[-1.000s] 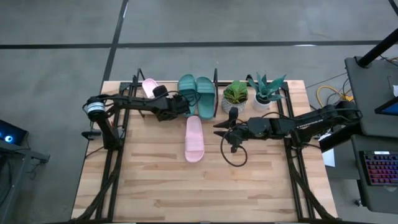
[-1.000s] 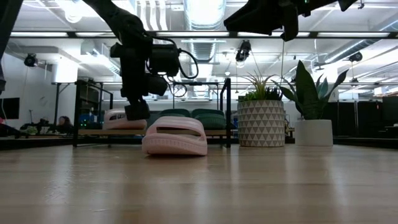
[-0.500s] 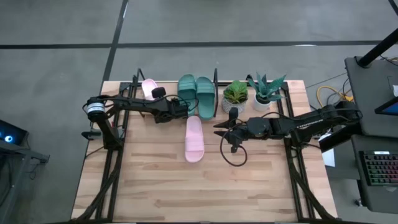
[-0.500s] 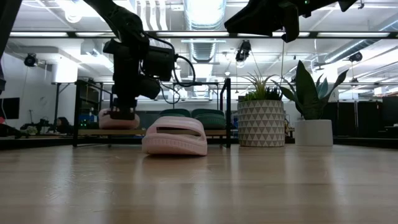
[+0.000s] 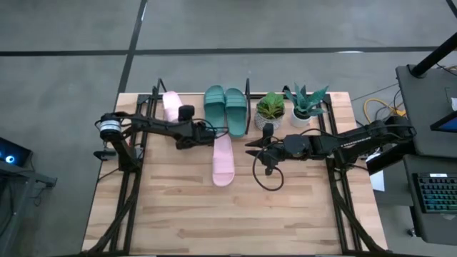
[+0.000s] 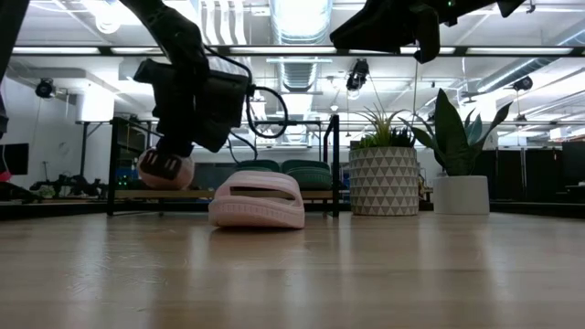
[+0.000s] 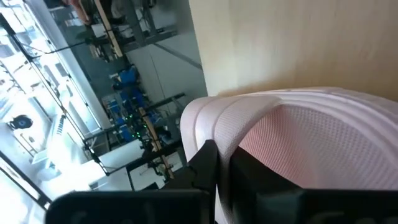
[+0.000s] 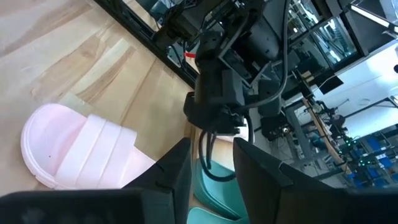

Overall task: Pick and place slides into the shelf
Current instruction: Put the left pink slide into the shelf

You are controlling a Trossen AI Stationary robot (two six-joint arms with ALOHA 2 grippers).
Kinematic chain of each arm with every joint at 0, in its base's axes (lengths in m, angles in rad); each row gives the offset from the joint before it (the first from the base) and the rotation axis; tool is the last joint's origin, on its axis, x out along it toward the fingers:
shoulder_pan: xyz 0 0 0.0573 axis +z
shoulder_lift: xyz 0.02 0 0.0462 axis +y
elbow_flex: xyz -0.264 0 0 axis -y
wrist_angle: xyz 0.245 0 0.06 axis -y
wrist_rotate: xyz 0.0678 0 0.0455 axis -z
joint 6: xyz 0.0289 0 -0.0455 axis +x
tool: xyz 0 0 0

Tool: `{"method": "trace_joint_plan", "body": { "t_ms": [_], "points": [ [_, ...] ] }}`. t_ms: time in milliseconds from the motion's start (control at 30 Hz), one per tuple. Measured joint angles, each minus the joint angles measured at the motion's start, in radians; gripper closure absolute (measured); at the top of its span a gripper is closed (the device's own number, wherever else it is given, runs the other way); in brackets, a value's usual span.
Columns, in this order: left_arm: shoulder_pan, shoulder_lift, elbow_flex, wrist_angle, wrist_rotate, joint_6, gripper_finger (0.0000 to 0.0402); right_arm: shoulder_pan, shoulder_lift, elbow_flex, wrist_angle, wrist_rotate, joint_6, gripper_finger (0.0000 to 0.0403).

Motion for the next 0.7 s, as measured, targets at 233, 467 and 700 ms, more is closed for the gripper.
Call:
{"method": "trace_joint_plan", "body": {
  "t_ms": [233, 467, 700],
  "points": [
    [-0.021, -0.038, 0.007, 0.011, -0.037, -0.001, 0.0398, -0.016, 0.0, 0.0, 0.0, 0.0, -0.002, 0.0298],
    [-0.02, -0.12, -0.021, 0.02, -0.149, 0.026, 0.0398, -0.028, 0.0, 0.0, -0.008, 0.0, 0.003, 0.0299],
    [-0.02, -0.224, -0.168, 0.304, -0.096, 0.321, 0.0401, -0.033, 0.0, 0.0, -0.019, -0.003, 0.005, 0.0302]
  ]
}}
